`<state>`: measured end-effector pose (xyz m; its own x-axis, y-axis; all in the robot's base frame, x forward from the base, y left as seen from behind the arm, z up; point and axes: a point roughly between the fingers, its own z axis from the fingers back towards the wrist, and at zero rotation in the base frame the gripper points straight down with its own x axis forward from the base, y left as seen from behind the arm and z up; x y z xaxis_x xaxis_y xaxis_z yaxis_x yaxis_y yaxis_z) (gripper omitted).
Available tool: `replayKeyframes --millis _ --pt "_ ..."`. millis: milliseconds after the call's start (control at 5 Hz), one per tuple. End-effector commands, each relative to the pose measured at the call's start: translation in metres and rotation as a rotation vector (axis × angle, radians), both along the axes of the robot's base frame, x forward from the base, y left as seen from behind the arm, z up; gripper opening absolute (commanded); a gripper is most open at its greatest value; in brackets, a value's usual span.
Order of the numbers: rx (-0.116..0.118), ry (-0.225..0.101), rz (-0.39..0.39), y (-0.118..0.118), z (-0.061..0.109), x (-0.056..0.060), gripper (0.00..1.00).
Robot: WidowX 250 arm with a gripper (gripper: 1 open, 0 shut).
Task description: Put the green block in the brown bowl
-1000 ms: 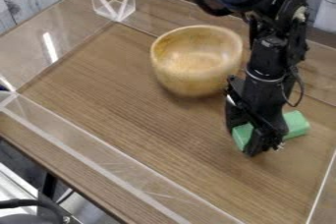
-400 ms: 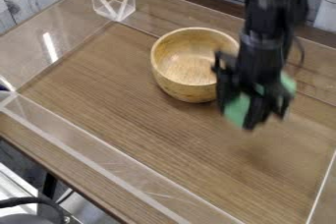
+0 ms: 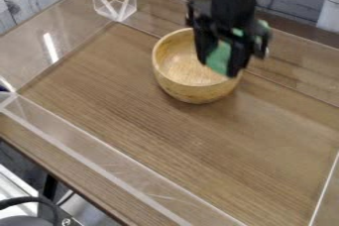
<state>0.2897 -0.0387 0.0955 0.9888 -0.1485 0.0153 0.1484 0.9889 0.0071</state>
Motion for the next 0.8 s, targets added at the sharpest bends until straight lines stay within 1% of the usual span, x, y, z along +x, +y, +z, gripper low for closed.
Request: replayKeyframes --millis 0,200,400,600 --pt "0.0 -0.025 -0.043 -0.013 -0.009 -0.001 0.0" --pt "0.009 -0.007 -0.073 -0.021 -0.032 -0.004 0.0" --pt "0.012 0.005 -0.091 -0.025 -0.053 -0.004 0.0" --pt "0.013 -0.056 -0.05 -0.015 -0.022 0.004 0.0"
